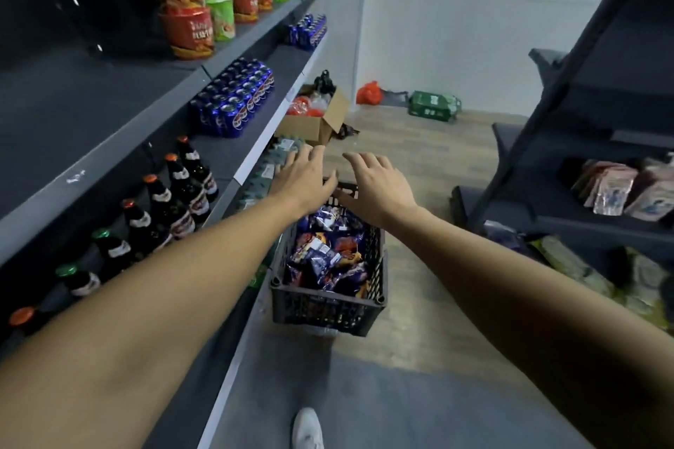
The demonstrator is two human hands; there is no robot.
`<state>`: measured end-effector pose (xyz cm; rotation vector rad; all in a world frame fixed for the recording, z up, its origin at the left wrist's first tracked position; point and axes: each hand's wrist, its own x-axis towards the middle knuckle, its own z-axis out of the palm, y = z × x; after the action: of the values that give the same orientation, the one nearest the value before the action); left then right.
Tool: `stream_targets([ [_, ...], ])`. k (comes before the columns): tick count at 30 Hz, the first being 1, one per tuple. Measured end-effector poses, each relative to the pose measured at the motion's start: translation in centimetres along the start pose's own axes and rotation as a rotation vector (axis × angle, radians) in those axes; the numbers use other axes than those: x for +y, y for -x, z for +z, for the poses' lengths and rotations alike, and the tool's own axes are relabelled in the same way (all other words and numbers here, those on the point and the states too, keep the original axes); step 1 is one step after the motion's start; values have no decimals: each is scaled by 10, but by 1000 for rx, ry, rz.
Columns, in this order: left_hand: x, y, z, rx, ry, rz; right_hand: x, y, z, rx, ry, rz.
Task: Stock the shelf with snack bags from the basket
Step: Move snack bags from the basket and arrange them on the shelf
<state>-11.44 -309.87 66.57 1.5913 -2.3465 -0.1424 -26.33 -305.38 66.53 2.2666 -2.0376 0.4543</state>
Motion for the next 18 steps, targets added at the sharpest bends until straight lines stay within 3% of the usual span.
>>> stream_targets([
  [9, -45, -104, 78, -105, 55, -109, 40, -104, 86, -124, -28, -36],
  [18, -61, -143, 179, -189, 58, -318, 108, -163, 187, -356, -47, -159],
])
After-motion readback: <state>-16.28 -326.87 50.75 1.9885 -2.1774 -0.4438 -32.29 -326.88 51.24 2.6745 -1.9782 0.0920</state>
